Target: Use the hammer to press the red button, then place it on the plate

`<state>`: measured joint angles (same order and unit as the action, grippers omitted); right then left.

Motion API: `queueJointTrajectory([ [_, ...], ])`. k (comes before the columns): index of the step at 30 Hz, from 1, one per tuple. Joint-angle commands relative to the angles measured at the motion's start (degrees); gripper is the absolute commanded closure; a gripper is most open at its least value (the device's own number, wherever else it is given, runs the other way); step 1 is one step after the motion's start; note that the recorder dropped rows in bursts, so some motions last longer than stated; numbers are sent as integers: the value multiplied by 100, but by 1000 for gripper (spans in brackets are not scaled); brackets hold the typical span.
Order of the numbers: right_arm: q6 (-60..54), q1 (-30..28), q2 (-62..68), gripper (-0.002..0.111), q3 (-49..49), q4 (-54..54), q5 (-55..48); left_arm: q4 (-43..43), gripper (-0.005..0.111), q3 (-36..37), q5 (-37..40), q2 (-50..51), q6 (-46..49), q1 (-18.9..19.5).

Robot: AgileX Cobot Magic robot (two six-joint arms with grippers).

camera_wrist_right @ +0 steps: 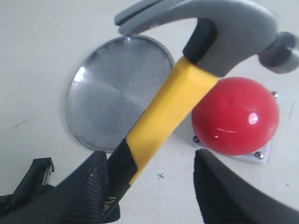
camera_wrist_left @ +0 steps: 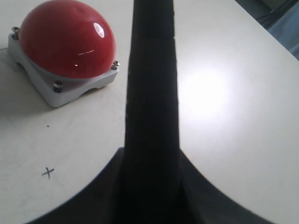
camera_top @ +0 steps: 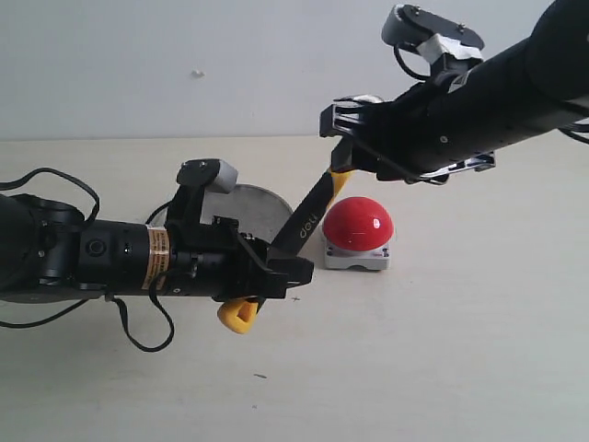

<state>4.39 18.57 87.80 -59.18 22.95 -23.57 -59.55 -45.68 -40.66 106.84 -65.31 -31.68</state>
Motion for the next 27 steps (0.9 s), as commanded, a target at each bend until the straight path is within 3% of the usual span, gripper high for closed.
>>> queueJointTrajectory([
  [1,626,6,-640,65,-7,-1244,-179,150,107,-46,-413,-160,56,-24],
  [4,1067,6,-1419,85,155,-2295,-431,139,107,-46,-353,-334,56,-24],
  [9,2114,6,-3161,108,1289,-3732,-176,-36,107,-46,-125,-755,56,-24],
  [19,3517,6,-7057,108,3217,-4979,-119,-143,107,-46,147,-1217,-194,-34],
  [27,5204,6,-8780,108,4056,-6672,424,-270,107,-34,162,-1304,-328,-34],
])
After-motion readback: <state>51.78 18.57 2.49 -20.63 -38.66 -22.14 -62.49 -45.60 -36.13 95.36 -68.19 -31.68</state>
